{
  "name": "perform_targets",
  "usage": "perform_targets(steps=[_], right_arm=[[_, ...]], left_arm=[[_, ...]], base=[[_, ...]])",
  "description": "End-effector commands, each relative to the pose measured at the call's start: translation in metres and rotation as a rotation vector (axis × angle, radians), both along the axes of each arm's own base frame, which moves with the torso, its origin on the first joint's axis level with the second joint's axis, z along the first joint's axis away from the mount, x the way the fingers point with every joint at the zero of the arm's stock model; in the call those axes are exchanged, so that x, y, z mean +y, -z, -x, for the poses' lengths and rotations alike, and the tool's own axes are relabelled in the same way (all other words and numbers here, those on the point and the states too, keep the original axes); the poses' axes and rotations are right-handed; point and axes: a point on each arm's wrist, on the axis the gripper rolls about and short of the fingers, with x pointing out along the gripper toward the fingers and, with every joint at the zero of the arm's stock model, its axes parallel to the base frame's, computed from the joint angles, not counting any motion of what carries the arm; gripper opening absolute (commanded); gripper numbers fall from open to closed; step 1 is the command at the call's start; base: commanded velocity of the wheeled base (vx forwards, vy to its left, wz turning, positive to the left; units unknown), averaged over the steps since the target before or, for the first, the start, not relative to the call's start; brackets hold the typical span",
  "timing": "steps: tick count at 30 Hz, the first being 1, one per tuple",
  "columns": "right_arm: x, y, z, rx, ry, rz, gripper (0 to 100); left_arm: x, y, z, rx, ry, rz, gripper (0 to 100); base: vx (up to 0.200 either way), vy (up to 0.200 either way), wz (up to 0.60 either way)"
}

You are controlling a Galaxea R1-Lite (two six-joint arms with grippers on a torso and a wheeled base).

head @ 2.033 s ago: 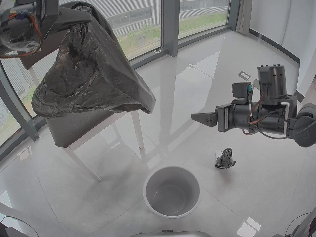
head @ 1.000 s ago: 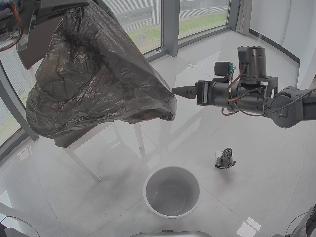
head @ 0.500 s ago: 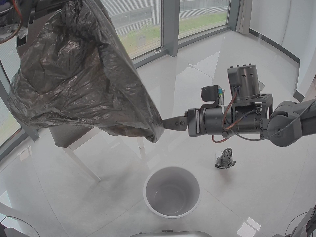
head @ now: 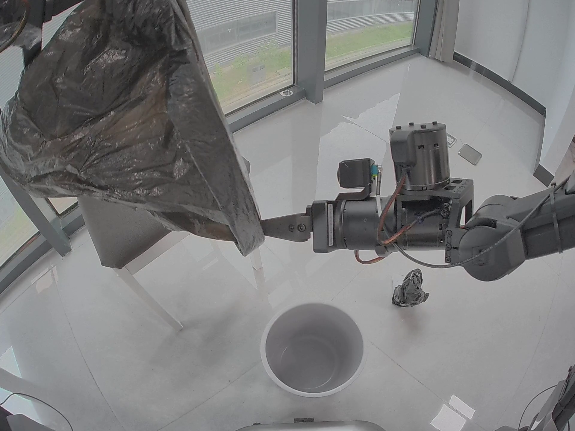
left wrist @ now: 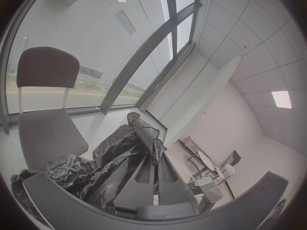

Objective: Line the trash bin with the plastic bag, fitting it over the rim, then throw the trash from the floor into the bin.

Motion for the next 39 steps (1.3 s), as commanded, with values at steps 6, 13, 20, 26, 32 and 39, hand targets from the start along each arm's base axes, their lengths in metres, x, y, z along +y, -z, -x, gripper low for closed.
perform_targets(steps=[6, 13, 20, 26, 32, 39], right_arm=[[0.009, -0.005, -0.018, -0.003, 0.014, -0.039, 100], [0.009, -0.005, -0.021, 0.008, 0.022, -0.047, 100], [0.018, 0.010, -0.007, 0.055, -0.037, -0.016, 100], [0.023, 0.017, -0.001, 0.073, -0.055, -0.001, 100], [0.024, 0.022, 0.000, 0.075, -0.060, 0.009, 0], [0.022, 0.023, 0.002, 0.087, -0.059, 0.016, 0]], left_arm=[[-0.003, 0.001, 0.002, 0.000, 0.078, 0.015, 0], [-0.009, 0.006, -0.001, -0.018, 0.098, 0.043, 0], [-0.011, 0.003, -0.004, -0.029, 0.092, 0.071, 0], [-0.007, 0.001, -0.002, -0.039, 0.085, 0.080, 0], [-0.004, -0.001, 0.001, -0.047, 0.085, 0.088, 0], [-0.004, -0.001, 0.001, -0.044, 0.077, 0.086, 0]], base=[[0.000, 0.000, 0.00], [0.000, 0.000, 0.00], [0.000, 0.000, 0.00], [0.000, 0.000, 0.00], [0.000, 0.000, 0.00], [0.000, 0.000, 0.00]])
